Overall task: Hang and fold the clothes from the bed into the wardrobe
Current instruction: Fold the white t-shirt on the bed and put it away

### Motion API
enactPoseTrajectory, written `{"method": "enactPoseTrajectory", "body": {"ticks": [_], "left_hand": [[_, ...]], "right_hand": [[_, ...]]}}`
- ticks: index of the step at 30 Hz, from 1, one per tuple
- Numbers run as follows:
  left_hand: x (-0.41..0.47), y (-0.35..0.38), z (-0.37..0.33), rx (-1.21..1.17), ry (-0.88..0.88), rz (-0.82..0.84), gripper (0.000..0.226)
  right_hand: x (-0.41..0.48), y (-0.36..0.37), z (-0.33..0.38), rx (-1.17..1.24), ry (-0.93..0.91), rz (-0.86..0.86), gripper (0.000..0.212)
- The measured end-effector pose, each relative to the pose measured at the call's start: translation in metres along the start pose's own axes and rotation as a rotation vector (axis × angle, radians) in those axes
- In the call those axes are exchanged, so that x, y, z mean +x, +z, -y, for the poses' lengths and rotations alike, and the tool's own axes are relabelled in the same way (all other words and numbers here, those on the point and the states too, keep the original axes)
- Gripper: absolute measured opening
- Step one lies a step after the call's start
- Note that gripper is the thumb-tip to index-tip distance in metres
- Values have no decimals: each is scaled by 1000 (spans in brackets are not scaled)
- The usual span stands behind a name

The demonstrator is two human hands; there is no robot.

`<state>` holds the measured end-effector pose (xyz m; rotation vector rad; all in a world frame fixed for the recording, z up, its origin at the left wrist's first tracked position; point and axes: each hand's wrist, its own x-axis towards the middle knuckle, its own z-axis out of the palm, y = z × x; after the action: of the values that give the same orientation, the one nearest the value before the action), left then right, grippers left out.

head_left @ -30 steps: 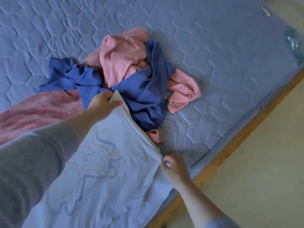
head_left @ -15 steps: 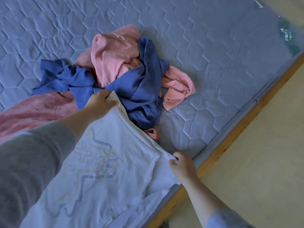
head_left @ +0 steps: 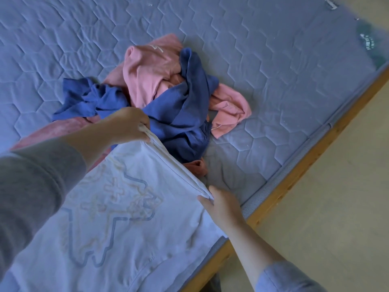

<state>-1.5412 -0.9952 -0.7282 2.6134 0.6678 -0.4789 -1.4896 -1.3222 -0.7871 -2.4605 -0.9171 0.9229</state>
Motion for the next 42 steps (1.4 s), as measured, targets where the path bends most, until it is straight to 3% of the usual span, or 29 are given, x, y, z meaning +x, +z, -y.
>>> {"method": "enactPoseTrajectory", "body": {"ticks": [8, 13, 17, 21, 26, 32, 36, 42], "left_hand": [[-75, -14, 17, -15, -18, -200, 15], [-129, -28, 40, 16, -45, -236, 11], [-185, -23, 65, 38, -41, -352, 7], [-234, -8, 93, 67, -52, -364, 12], [-289, 26, 138, 36, -73, -403, 12], [-327, 107, 192, 54, -167, -297, 15], [-343, 165, 217, 52, -254, -242, 21], [-345, 180, 232, 13, -184, -375, 19]], "right_hand": [[-35, -16, 39, -165, -151, -91, 35], [-69, -13, 83, -188, -212, -162, 29], [-110, 11, 118, -187, -229, -218, 26], [-155, 55, 153, -216, -239, -233, 13], [-192, 115, 188, -258, -259, -158, 32], [-210, 206, 198, -373, -248, -87, 16], [-212, 259, 196, -378, -225, 19, 19], [-217, 279, 204, -459, -233, -38, 42]]}}
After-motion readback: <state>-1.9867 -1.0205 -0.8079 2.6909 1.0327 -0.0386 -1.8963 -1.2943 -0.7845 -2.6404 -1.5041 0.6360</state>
